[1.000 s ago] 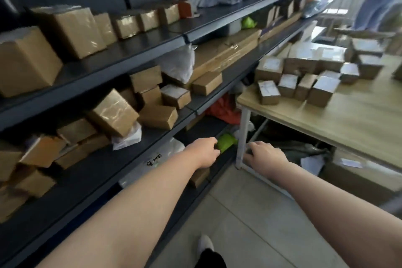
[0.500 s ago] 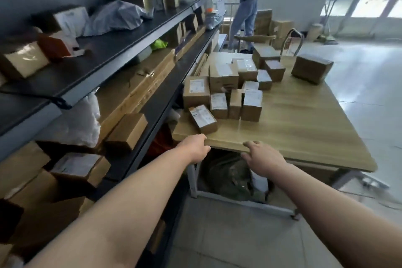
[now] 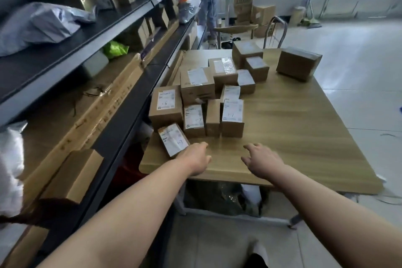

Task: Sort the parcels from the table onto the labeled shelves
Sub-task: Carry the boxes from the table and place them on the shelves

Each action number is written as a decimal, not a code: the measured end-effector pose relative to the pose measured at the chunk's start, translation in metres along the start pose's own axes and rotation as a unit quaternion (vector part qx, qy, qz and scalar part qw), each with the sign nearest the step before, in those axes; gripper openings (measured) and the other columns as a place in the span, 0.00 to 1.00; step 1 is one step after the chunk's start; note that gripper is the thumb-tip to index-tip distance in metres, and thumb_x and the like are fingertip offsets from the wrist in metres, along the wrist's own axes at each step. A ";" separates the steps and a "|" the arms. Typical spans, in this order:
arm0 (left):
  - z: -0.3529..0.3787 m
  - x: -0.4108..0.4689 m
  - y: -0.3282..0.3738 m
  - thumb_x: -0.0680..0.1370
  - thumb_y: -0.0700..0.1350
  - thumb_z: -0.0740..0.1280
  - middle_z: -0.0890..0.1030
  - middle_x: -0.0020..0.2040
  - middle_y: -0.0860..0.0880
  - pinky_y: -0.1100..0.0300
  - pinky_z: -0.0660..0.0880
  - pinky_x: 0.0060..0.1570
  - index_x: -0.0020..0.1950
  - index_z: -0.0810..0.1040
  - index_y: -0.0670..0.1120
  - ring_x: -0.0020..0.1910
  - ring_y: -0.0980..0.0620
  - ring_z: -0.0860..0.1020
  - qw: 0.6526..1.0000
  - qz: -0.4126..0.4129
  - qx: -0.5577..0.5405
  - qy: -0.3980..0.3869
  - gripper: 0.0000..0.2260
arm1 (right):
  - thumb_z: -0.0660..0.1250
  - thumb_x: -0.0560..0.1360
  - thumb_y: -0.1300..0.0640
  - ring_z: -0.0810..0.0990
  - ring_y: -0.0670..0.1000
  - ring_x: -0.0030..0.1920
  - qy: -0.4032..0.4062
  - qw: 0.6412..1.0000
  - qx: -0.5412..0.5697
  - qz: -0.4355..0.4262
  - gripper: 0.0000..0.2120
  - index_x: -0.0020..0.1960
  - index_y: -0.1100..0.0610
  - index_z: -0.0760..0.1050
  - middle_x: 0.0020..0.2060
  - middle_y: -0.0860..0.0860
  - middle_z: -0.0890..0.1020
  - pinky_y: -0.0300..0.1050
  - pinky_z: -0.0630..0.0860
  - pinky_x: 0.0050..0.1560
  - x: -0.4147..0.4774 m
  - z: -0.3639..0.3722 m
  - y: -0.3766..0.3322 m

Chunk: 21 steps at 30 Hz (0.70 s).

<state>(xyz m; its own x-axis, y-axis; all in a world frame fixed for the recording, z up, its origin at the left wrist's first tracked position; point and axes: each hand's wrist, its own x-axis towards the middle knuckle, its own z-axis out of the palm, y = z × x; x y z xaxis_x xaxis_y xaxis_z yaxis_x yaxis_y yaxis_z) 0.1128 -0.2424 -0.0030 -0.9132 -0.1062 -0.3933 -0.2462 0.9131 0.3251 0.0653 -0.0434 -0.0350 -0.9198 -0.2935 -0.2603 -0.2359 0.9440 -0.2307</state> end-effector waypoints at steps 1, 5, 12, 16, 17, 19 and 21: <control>-0.004 0.011 0.001 0.81 0.51 0.61 0.68 0.73 0.45 0.50 0.67 0.68 0.76 0.62 0.48 0.71 0.45 0.68 1.000 -0.010 0.004 0.003 0.24 | 0.57 0.79 0.45 0.69 0.58 0.67 0.003 1.000 0.002 -0.007 0.23 0.73 0.50 0.63 0.68 0.53 0.69 0.53 0.69 0.61 0.015 -0.004 0.004; -0.020 0.050 0.007 0.81 0.51 0.60 0.67 0.74 0.46 0.50 0.66 0.68 0.77 0.61 0.49 0.72 0.45 0.66 0.998 -0.060 0.000 0.015 0.24 | 0.59 0.78 0.46 0.70 0.58 0.66 0.012 0.999 0.019 -0.039 0.23 0.72 0.51 0.64 0.69 0.52 0.68 0.53 0.70 0.60 0.068 -0.018 0.021; -0.012 0.084 0.024 0.81 0.50 0.61 0.67 0.74 0.48 0.49 0.67 0.67 0.76 0.62 0.50 0.71 0.46 0.67 0.993 -0.108 -0.036 0.024 0.23 | 0.61 0.78 0.48 0.55 0.58 0.75 -0.018 0.996 0.009 -0.093 0.26 0.74 0.48 0.59 0.77 0.55 0.52 0.55 0.63 0.69 0.135 -0.024 0.030; -0.013 0.093 0.018 0.81 0.49 0.61 0.67 0.74 0.50 0.49 0.67 0.67 0.76 0.63 0.51 0.71 0.47 0.66 0.994 -0.099 -0.037 0.035 0.23 | 0.60 0.79 0.49 0.41 0.60 0.77 -0.026 0.992 -0.007 -0.119 0.29 0.76 0.44 0.53 0.77 0.56 0.42 0.57 0.52 0.73 0.161 -0.017 0.012; -0.016 0.096 0.015 0.81 0.49 0.61 0.68 0.73 0.50 0.49 0.67 0.67 0.75 0.64 0.51 0.71 0.47 0.67 0.994 -0.098 -0.037 0.040 0.22 | 0.59 0.79 0.48 0.40 0.60 0.76 -0.026 0.991 -0.013 -0.127 0.29 0.76 0.43 0.51 0.77 0.56 0.41 0.58 0.51 0.73 0.167 -0.015 0.005; -0.023 0.105 0.007 0.81 0.49 0.61 0.69 0.72 0.49 0.49 0.68 0.66 0.74 0.65 0.51 0.69 0.47 0.68 0.994 -0.096 -0.039 0.046 0.21 | 0.58 0.79 0.46 0.39 0.62 0.76 -0.028 0.990 -0.027 -0.137 0.29 0.76 0.41 0.50 0.77 0.55 0.40 0.60 0.49 0.73 0.178 -0.012 -0.005; -0.030 0.116 0.000 0.81 0.49 0.61 0.69 0.72 0.49 0.49 0.68 0.66 0.74 0.65 0.52 0.70 0.47 0.68 0.993 -0.096 -0.042 0.049 0.20 | 0.57 0.78 0.42 0.39 0.64 0.75 -0.049 0.990 -0.031 -0.130 0.27 0.75 0.39 0.53 0.77 0.55 0.41 0.62 0.48 0.72 0.185 -0.010 -0.009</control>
<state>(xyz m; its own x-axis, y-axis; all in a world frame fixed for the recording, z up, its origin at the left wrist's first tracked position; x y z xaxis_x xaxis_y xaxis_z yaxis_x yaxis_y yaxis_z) -0.0031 -0.2663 -0.0230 -0.8732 -0.3160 -0.3710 -0.4407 0.8371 0.3241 -0.1059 -0.1049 -0.0717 -0.7912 -0.5386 -0.2895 -0.4827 0.8408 -0.2450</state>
